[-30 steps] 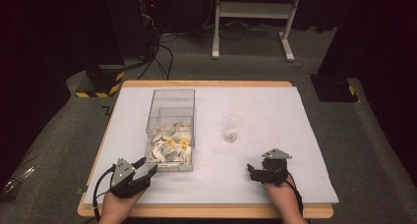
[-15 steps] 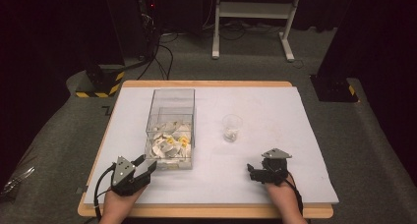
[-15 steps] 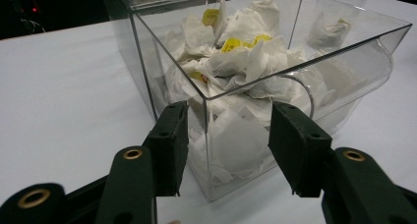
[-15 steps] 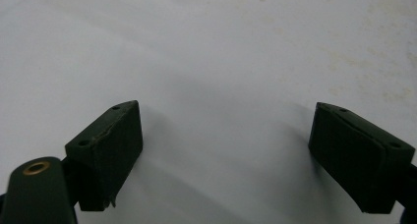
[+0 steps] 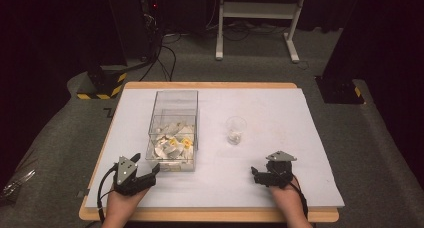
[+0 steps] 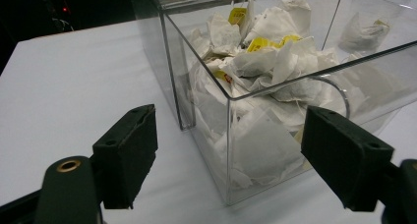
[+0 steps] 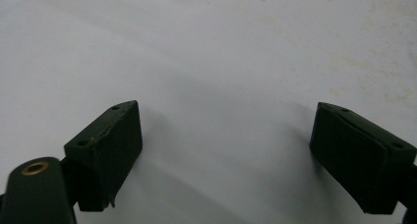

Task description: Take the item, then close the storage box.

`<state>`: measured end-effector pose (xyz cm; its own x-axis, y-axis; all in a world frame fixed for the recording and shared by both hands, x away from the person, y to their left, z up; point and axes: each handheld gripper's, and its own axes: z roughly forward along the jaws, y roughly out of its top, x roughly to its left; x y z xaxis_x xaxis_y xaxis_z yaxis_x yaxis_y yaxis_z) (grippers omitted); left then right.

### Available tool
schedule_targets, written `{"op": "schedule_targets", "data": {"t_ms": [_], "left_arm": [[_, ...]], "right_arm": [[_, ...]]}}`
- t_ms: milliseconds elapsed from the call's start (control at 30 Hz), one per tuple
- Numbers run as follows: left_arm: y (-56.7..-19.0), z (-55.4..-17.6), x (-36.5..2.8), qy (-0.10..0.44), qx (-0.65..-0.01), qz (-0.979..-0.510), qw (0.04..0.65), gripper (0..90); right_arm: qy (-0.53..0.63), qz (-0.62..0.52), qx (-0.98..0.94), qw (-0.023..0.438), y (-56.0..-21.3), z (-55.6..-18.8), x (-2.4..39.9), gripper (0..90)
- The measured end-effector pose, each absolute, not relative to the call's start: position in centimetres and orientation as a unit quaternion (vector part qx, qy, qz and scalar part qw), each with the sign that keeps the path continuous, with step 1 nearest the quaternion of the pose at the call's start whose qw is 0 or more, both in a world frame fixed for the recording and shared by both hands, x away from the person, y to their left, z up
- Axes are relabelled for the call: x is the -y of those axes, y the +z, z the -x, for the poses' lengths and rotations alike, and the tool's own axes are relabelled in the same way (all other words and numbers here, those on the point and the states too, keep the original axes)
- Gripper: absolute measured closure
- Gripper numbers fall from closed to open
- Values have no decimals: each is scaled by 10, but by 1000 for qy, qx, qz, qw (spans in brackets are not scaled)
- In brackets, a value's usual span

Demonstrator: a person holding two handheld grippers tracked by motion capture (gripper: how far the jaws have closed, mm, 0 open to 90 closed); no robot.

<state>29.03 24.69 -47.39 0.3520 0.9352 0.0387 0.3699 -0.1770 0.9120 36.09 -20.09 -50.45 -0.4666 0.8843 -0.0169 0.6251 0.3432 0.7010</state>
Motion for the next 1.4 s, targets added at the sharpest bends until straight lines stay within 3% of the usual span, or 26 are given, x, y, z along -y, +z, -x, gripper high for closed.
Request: {"op": "schedule_targets", "data": {"t_ms": [1400], "left_arm": [[-473,-323,-251,316,-476,-692,441,171]], "right_arm": [[321,-477,-792,205,-505,-359,201,127]]}}
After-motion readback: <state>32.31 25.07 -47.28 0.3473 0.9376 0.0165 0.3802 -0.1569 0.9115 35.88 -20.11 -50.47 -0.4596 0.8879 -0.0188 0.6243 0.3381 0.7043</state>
